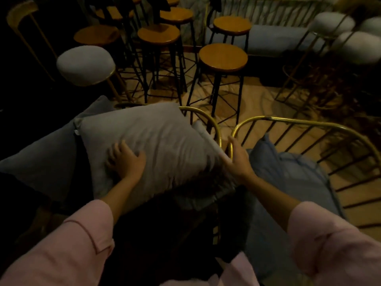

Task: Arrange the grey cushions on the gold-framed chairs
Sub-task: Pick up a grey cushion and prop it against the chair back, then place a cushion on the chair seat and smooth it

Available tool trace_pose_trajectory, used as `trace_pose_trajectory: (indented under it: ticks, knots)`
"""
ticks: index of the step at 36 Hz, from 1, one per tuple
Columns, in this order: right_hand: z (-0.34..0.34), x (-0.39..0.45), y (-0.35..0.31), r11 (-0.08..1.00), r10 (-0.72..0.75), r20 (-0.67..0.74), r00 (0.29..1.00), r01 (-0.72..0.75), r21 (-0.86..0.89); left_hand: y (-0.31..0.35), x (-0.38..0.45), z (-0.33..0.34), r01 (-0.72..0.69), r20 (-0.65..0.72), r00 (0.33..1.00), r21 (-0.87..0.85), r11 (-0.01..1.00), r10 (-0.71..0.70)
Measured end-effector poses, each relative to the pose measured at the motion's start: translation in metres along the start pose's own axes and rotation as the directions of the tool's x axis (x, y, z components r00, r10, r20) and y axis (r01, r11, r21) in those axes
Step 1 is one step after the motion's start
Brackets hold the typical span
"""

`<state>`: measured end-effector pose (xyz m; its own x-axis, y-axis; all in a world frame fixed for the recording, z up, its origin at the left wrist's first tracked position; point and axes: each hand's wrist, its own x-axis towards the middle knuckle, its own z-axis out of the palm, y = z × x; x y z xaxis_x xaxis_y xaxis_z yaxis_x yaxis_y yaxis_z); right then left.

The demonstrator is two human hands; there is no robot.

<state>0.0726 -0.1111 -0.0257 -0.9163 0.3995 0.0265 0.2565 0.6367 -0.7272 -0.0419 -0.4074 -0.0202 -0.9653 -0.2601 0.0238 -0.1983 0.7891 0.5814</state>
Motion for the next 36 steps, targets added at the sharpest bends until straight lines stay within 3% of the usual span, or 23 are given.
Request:
trace_pose_trajectory:
  ticks: [4, 6, 8, 10, 12, 15, 17, 19, 24, 27, 36]
  knots:
    - [-0.044, -0.035, 0.055, 0.976, 0.194, -0.297, 0.935, -0.156, 0.149, 0.08, -0.024, 0.034, -0.21, 0.144, 0.962, -0.144, 0.967, 0.23]
    - [-0.066, -0.056, 0.088, 0.931, 0.364, -0.365, 0.857, -0.32, 0.179, 0.119, -0.054, 0.058, -0.311, 0.236, 0.905, -0.195, 0.93, 0.352]
    - [-0.084, -0.08, 0.126, 0.817, 0.573, -0.377, 0.728, -0.542, 0.194, 0.15, -0.094, 0.086, -0.382, 0.339, 0.826, -0.249, 0.89, 0.45]
    - [-0.096, -0.105, 0.163, 0.676, 0.732, -0.319, 0.602, -0.699, 0.234, 0.173, -0.139, 0.112, -0.398, 0.44, 0.764, -0.254, 0.882, 0.472]
    - [-0.105, -0.125, 0.193, 0.567, 0.823, -0.225, 0.522, -0.785, 0.251, 0.187, -0.183, 0.136, -0.395, 0.549, 0.704, -0.225, 0.891, 0.45]
    - [-0.114, -0.147, 0.227, 0.486, 0.867, -0.046, 0.496, -0.821, 0.301, 0.192, -0.241, 0.165, -0.427, 0.695, 0.593, -0.156, 0.891, 0.407]
    - [-0.112, -0.156, 0.247, 0.445, 0.87, 0.071, 0.487, -0.84, 0.311, 0.19, -0.268, 0.177, -0.484, 0.754, 0.557, -0.047, 0.874, 0.349]
    - [-0.106, -0.161, 0.267, 0.394, 0.865, 0.192, 0.464, -0.863, 0.316, 0.186, -0.284, 0.186, -0.549, 0.723, 0.603, 0.068, 0.833, 0.338]
    - [-0.096, -0.17, 0.289, 0.339, 0.805, 0.393, 0.445, -0.888, 0.31, 0.173, -0.286, 0.205, -0.573, 0.577, 0.706, 0.124, 0.81, 0.411]
    - [-0.089, -0.175, 0.298, 0.321, 0.767, 0.476, 0.43, -0.9, 0.296, 0.17, -0.279, 0.213, -0.55, 0.544, 0.724, 0.087, 0.83, 0.423]
    - [-0.04, -0.183, 0.335, 0.105, 0.732, 0.61, 0.303, -0.935, 0.339, 0.152, -0.273, 0.231, -0.491, 0.383, 0.798, -0.033, 0.871, 0.465]
